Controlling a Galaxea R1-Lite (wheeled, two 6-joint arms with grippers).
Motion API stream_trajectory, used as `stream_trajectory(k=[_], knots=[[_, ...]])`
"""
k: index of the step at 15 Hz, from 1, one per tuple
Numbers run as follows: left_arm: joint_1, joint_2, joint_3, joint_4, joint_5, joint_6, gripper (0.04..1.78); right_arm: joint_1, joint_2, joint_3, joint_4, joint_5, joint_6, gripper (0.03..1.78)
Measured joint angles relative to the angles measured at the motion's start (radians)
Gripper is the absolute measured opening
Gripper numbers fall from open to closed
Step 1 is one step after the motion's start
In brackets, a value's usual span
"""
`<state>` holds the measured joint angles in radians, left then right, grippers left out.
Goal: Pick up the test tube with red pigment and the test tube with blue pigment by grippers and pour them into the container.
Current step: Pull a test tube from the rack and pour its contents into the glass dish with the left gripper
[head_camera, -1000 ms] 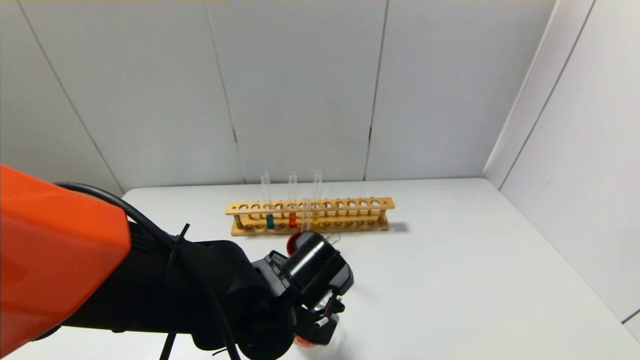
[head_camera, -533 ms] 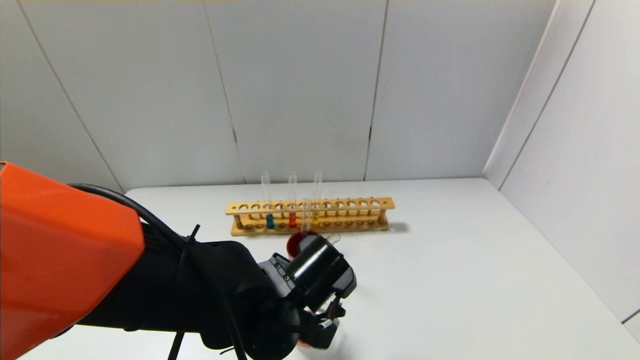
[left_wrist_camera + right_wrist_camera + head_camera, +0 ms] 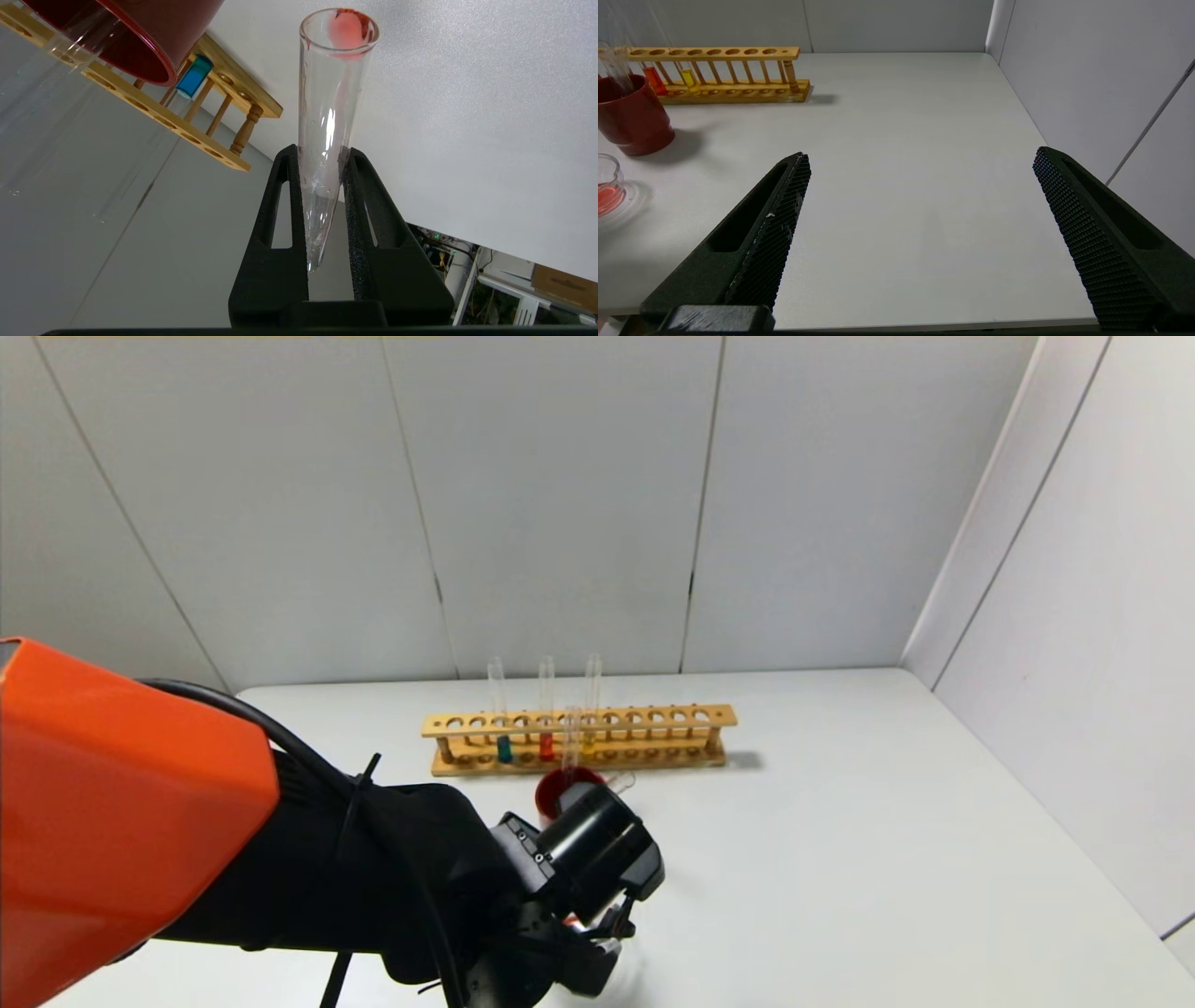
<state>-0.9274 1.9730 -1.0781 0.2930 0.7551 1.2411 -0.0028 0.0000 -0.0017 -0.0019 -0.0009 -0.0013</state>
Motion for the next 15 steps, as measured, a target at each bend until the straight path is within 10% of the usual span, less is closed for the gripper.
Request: stream_trajectory(k=[15], knots=[[-0.047, 0.053, -0.087, 0.109, 0.048, 0.000, 0.30, 0.000, 0.000, 0.000, 0.000, 0.000, 0.000, 1.74]])
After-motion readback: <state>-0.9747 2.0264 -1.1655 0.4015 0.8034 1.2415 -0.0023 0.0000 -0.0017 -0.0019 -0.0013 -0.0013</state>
